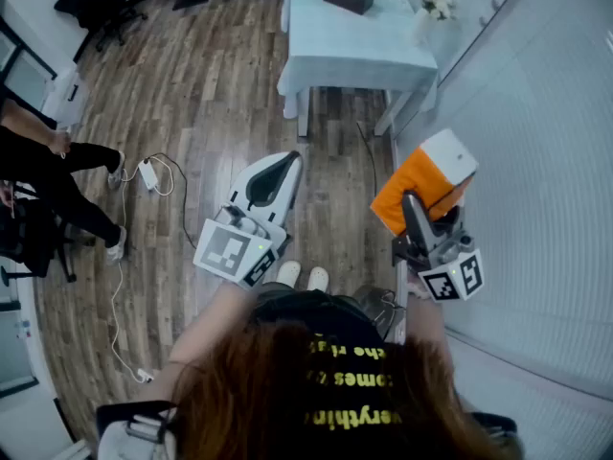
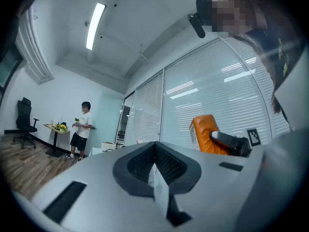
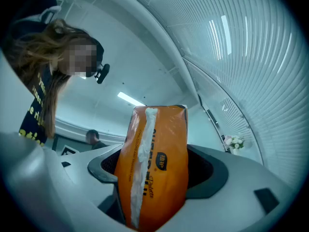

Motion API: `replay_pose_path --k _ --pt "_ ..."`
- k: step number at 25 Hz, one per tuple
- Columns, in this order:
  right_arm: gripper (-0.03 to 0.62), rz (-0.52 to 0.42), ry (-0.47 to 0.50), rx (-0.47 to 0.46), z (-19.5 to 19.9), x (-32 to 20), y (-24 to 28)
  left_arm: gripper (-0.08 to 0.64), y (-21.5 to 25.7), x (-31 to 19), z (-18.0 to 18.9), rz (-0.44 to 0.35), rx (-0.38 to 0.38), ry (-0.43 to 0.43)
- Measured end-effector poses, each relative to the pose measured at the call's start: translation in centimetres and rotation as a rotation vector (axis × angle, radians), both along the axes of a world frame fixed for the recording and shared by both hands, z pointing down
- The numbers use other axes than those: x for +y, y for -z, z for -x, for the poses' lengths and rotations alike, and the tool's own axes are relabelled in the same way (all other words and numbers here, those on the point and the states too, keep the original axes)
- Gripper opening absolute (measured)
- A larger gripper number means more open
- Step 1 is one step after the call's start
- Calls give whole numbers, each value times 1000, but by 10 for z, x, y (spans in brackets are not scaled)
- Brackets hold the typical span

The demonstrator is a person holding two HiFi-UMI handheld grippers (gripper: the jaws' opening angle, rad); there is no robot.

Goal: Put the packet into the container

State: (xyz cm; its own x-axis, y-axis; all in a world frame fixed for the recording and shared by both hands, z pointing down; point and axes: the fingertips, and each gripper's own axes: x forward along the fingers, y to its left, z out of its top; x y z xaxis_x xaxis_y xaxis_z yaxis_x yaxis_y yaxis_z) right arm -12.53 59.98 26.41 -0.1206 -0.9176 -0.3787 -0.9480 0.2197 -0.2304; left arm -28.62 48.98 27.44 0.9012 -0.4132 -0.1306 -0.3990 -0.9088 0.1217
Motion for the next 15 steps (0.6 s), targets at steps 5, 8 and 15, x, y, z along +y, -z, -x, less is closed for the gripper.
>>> replay_pose_path --k 5,8,15 --pt "372 41 -53 78 3 -7 -8 -2 -2 -8 1 0 -12 20" --pt "373 55 -45 95 10 -12 -12 -2 -3 -9 4 -12 -24 31" --pt "373 51 -27 103 0 -19 -10 -2 -3 -9 -11 -36 -43 54"
